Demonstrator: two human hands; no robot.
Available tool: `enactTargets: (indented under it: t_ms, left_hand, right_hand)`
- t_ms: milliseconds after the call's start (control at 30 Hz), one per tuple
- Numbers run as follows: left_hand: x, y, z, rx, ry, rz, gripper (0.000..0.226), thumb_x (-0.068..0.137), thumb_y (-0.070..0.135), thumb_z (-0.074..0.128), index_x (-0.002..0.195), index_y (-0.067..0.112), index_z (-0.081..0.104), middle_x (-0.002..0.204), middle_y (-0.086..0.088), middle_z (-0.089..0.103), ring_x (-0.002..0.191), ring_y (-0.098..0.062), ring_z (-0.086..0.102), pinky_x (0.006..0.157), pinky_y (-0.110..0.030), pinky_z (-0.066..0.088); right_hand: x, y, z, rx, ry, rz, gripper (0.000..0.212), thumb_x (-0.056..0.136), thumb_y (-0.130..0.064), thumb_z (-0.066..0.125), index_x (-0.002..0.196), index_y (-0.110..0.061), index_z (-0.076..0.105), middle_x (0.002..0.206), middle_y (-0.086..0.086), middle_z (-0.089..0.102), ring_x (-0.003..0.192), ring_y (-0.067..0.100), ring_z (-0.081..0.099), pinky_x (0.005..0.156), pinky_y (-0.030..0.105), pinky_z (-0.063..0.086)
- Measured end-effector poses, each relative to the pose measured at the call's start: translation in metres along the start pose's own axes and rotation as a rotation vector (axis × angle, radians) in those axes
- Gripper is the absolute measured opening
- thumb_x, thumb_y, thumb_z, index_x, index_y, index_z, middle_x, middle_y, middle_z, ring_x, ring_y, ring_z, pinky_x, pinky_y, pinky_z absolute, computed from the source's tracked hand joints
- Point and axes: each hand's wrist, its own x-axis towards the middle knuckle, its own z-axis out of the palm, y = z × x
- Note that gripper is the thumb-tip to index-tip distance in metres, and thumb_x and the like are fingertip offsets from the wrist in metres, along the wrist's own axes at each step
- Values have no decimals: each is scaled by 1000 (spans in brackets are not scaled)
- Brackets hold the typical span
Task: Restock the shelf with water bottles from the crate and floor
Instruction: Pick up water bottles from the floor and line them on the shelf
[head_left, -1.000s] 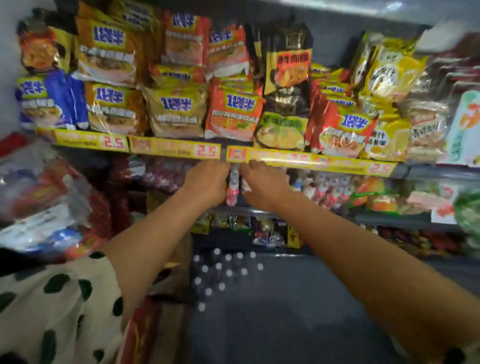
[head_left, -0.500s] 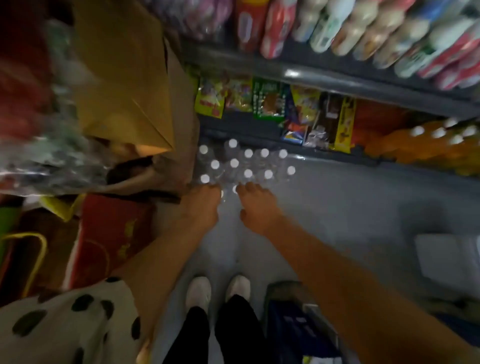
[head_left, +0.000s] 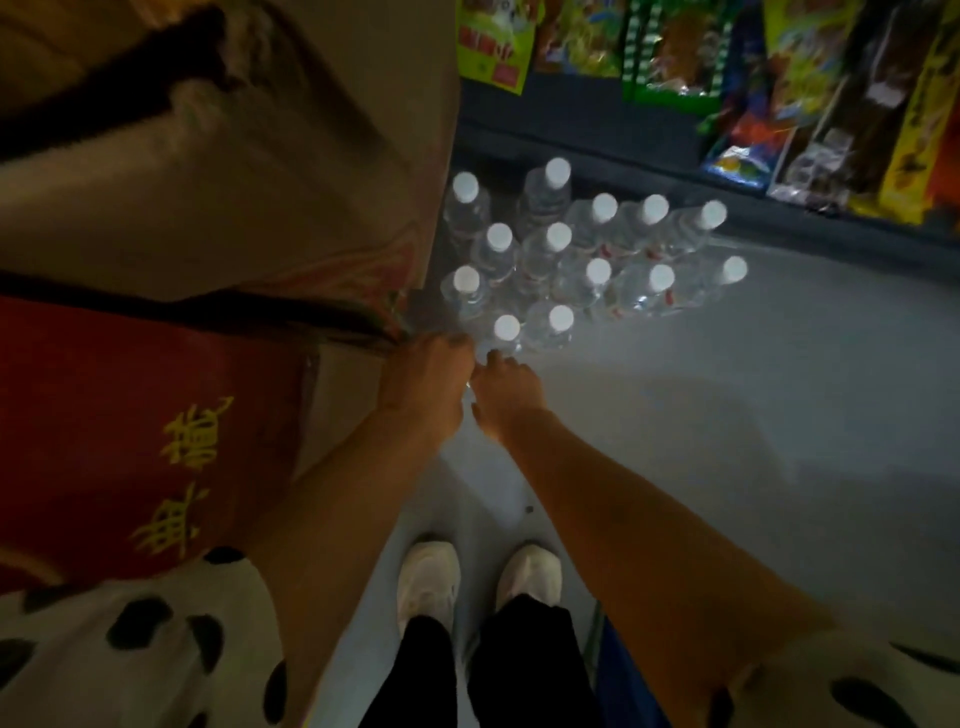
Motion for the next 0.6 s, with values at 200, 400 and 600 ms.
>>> enactTargets:
  t_ms: [200, 400, 600]
  left_hand:
    - [1, -10, -6, -10, -7, -33, 31, 86, 2, 57, 113, 16, 56, 117, -10, 62, 114, -28, 56, 87, -36, 49]
    - [-34, 6, -55, -51, -27, -13, 35, 85, 2, 58, 118, 14, 56, 120, -10, 61, 115, -28, 57, 90, -36, 49]
    - [-94, 35, -162, -199, -18, 76, 35, 87, 2, 54, 122, 8, 54, 126, -14, 56, 118, -31, 54, 95, -40, 48]
  right_hand:
    - [7, 4, -2, 9, -13, -61, 57, 95, -3, 40, 148, -15, 23, 125, 23, 47, 115, 40, 52, 94, 45, 45]
    - [-56, 20, -55, 57, 11, -72, 49, 95, -13, 47, 142, -12, 32, 122, 19, 51, 111, 37, 55, 87, 43, 47]
    - [-168, 40, -179, 153, 57, -82, 46, 91, -19, 54, 135, -11, 41, 119, 18, 54, 107, 37, 54, 84, 43, 48]
